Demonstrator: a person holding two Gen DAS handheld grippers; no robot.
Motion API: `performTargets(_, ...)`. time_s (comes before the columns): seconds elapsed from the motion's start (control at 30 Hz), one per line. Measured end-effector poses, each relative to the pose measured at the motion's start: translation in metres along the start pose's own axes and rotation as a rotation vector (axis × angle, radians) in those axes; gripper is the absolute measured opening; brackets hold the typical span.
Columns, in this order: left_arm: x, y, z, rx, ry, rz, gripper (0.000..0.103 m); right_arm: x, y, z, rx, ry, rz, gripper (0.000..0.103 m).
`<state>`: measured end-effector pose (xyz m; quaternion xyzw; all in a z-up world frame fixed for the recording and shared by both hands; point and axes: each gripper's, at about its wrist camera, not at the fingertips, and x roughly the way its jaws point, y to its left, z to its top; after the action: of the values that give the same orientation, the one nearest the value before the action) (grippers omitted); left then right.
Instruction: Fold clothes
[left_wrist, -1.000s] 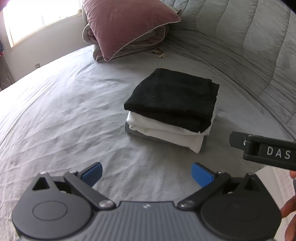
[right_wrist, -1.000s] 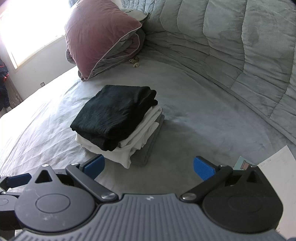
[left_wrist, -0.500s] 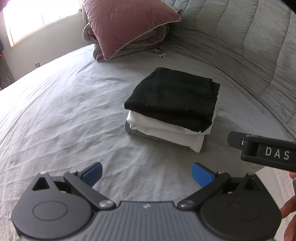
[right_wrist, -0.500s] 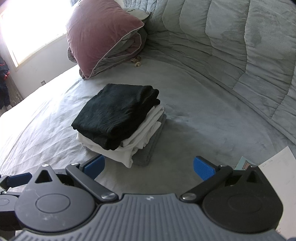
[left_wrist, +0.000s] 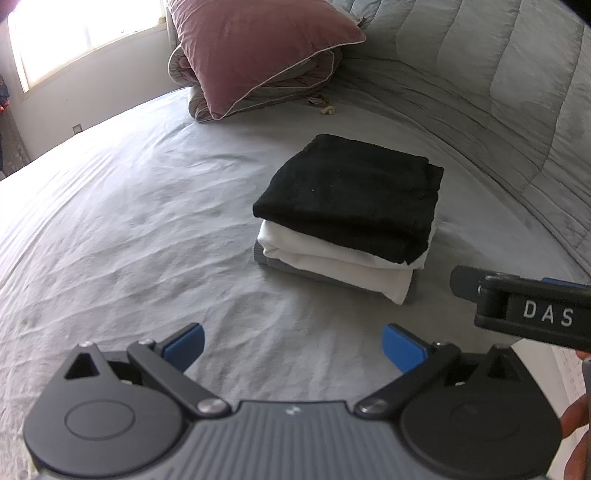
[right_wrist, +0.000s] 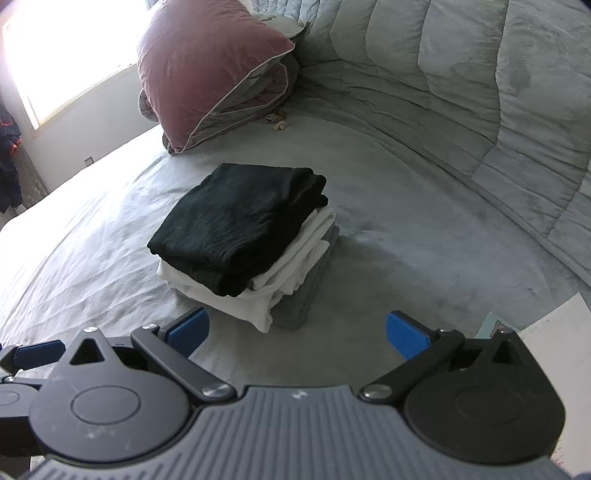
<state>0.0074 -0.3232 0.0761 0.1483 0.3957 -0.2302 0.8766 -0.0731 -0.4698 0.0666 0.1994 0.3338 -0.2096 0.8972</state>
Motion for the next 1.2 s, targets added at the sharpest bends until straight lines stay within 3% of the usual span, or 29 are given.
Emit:
performTargets(0.93,0.002,0.002,-0.004,-0.005,0.024,-0.006,0.102,0.001,0.006,0.0,-0.017,0.004,-0.015,0.103)
performTargets(1.03,-0.009,0.004,-0.007,0.017,0.024,-0.018,0.102,-0.004,0.015,0.002,-0.036,0.007,-0.01,0.103)
performTargets(1.2,-0.032,0.012,-0.018,0.05,0.009,0.023,0.102,-0.034,0.045,-0.002,-0.139,-0.033,-0.024,0.103)
